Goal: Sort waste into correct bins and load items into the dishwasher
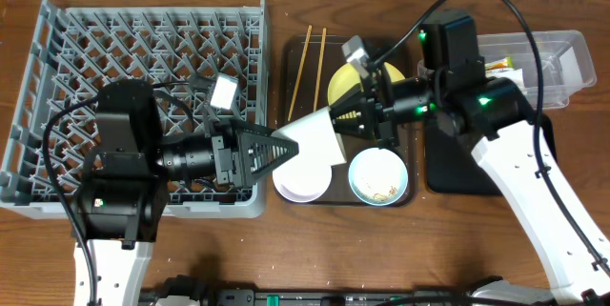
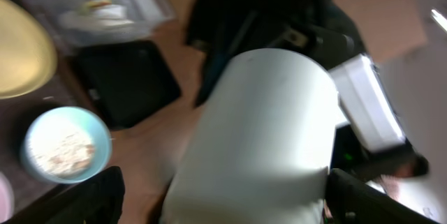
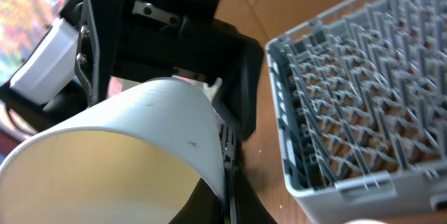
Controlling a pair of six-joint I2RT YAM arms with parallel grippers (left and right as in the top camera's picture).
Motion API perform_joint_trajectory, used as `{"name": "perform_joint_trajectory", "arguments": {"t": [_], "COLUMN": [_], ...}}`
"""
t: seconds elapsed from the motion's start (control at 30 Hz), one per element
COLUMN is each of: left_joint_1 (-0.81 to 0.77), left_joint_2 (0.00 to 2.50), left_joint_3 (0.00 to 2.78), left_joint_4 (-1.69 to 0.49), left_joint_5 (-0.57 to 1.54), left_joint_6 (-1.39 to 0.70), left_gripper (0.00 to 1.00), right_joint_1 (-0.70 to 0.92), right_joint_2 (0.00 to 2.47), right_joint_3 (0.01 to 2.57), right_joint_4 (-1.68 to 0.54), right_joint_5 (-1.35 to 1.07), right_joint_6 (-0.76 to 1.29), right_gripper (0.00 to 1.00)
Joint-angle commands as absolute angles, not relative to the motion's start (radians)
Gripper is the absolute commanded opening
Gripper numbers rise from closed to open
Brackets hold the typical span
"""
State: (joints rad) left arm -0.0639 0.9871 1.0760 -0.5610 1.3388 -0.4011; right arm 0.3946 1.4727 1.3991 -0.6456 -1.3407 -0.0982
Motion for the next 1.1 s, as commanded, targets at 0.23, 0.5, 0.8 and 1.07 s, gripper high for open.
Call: {"name": "perform_joint_trajectory", "arguments": {"t": [0.23,0.5,0.8,1.07], "left_joint_1": [-0.124,-0.126,-0.125,-0.118], "left_joint_2": [0.979,0.979,0.979,0.979], "left_joint_3": [1.094,1.094,1.094,1.094], "left_joint_4": [-0.481,-0.48,-0.462,-0.462], "left_joint_5": [1.485,1.469,1.391,1.312], "left_joint_6": [-0.405,-0.405,-0.402,-0.402], "left_gripper": [0.9,0.77,0.76,0.7], "right_joint_1": [0.434,0.444,0.459,0.459], "right_joint_2": [1.472,1.472,1.472,1.472], "right_joint_3": [1.406,1.406,1.405,1.405], "right_joint_4": [-0.538,-0.475,-0.552,-0.576], "right_joint_5": [-1.306,-1.306,-1.205,-1.175], "right_joint_6": [0.028,0.097,0.096,0.089], "right_gripper": [0.01,0.01,0.01,0.04]}}
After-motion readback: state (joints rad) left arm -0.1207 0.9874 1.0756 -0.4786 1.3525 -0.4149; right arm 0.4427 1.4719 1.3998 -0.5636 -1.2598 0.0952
